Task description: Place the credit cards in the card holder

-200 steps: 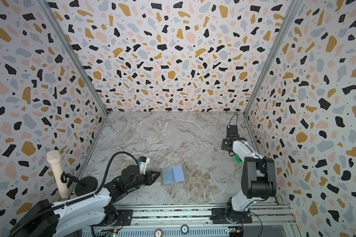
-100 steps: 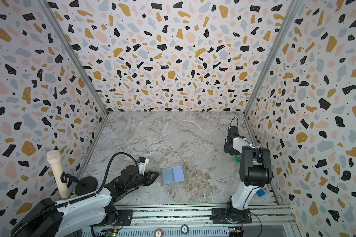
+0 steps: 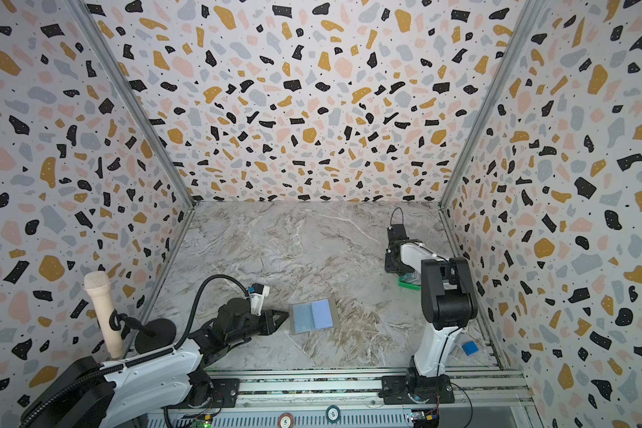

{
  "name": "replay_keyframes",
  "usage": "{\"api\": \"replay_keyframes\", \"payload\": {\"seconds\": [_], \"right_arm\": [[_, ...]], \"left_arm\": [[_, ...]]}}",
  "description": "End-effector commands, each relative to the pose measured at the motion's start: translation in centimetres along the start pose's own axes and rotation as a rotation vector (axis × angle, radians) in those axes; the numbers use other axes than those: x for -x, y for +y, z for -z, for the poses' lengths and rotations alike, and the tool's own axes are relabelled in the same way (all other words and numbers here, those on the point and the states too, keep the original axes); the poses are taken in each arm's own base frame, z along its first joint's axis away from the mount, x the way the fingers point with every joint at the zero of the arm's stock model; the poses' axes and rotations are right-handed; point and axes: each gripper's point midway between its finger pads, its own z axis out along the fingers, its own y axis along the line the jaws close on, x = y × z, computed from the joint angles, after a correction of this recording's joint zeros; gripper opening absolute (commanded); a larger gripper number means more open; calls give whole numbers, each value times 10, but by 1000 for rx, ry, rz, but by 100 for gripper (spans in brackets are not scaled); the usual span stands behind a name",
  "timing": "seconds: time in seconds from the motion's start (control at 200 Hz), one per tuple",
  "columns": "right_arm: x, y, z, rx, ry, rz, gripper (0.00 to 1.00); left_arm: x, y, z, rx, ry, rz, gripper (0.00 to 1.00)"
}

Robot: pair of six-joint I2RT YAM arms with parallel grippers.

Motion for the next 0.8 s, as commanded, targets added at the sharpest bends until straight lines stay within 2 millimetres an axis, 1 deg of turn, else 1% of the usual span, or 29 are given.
{"api": "replay_keyframes", "payload": {"seconds": [0.0, 0.12, 0.22, 0.285, 0.405, 0.596, 0.656, 0.746, 0.796], "right_arm": [[21, 56, 18, 101, -51, 15, 0], [35, 117, 24, 166, -81, 74, 0], [39, 154, 22, 199, -77, 90, 0], [38, 174, 21, 225, -72, 88, 0], [33, 210, 29, 269, -103, 90, 0], [27, 255, 44, 361, -127, 73, 0], [26, 262, 47, 360, -140, 84, 5], [24, 271, 48, 361, -135, 113, 23], [27, 274, 53, 364, -145, 137, 32]], "left_arm": [[19, -20, -1, -61, -46, -14, 26], [22, -25, -4, -71, -40, -15, 25], [21, -23, -5, -63, -34, -5, 25], [20, -22, -5, -60, -31, 3, 25], [21, -20, -3, -51, -36, 7, 24], [24, -22, -1, -36, -40, -1, 24], [25, -22, -1, -34, -38, -2, 24], [24, -23, -2, -37, -32, 0, 24], [24, -23, -2, -40, -31, 4, 25]]}}
